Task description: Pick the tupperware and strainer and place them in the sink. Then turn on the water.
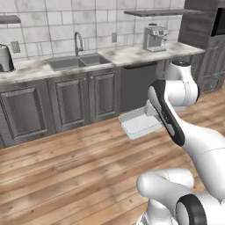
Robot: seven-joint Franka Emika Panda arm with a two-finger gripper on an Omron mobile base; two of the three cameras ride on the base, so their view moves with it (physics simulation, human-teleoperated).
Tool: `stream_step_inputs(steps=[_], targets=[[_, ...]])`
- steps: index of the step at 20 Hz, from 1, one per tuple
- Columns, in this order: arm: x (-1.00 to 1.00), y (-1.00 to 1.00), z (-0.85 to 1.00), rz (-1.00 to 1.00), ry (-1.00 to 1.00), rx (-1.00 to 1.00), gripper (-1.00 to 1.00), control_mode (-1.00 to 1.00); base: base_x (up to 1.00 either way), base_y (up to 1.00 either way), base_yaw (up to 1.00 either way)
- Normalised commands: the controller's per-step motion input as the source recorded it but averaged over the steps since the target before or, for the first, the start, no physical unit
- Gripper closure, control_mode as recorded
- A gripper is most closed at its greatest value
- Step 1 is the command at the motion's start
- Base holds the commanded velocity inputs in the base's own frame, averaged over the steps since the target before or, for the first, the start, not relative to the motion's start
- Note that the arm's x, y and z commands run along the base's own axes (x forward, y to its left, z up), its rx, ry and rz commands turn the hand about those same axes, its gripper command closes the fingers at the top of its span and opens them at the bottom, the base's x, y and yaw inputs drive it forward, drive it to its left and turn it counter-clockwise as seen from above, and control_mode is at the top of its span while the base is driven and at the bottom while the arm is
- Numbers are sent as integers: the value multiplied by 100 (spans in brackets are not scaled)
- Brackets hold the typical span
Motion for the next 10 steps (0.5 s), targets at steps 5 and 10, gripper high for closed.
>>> stream_step_inputs(steps=[5, 10], targets=[[0, 0, 0, 0, 0, 0, 100, 100, 100, 1, 19], [0, 0, 0, 0, 0, 0, 100, 100, 100, 0, 20]])
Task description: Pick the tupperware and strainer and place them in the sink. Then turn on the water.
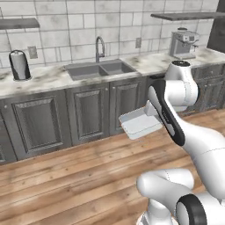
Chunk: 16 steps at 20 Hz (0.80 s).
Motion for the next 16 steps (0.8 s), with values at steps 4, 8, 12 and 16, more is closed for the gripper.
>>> stream_step_inputs(steps=[4, 8, 12, 16], targets=[[0, 0, 0, 0, 0, 0, 100, 100, 100, 0, 15], [0, 0, 0, 0, 0, 0, 100, 100, 100, 0, 12], [0, 0, 0, 0, 0, 0, 100, 100, 100, 0, 10], [0, 0, 0, 0, 0, 0, 100, 100, 100, 0, 11]])
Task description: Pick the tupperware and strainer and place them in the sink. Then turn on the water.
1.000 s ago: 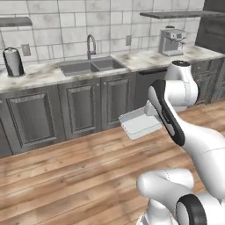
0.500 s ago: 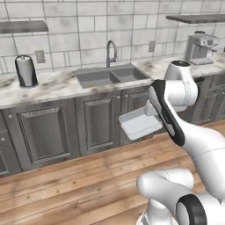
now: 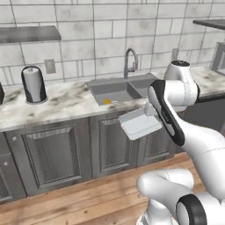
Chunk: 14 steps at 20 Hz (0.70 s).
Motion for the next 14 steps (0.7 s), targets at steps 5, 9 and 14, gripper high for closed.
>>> stream_step_inputs(steps=[5, 9, 14], targets=[[0, 0, 0, 0, 0, 0, 100, 100, 81, -10, 8], [0, 0, 0, 0, 0, 0, 100, 100, 60, -17, 1], [0, 0, 0, 0, 0, 0, 100, 100, 82, -4, 3]])
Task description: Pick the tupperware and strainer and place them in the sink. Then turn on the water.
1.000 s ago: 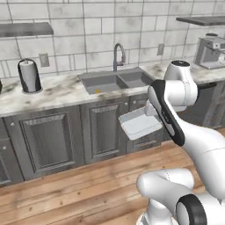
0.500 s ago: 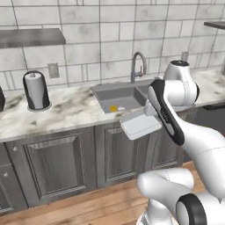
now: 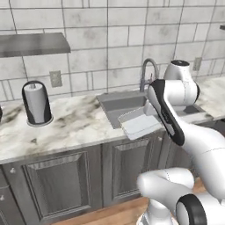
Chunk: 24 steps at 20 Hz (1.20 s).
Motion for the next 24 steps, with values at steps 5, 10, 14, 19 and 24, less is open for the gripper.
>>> stream_step_inputs(steps=[5, 10, 14, 19, 24], targets=[[0, 0, 0, 0, 0, 0, 100, 100, 100, -4, 5], [0, 0, 0, 0, 0, 0, 100, 100, 86, -9, 3], [0, 0, 0, 0, 0, 0, 100, 100, 8, -3, 0], [0, 0, 0, 0, 0, 0, 100, 100, 0, 0, 0], [0, 0, 0, 0, 0, 0, 100, 100, 0, 0, 0]])
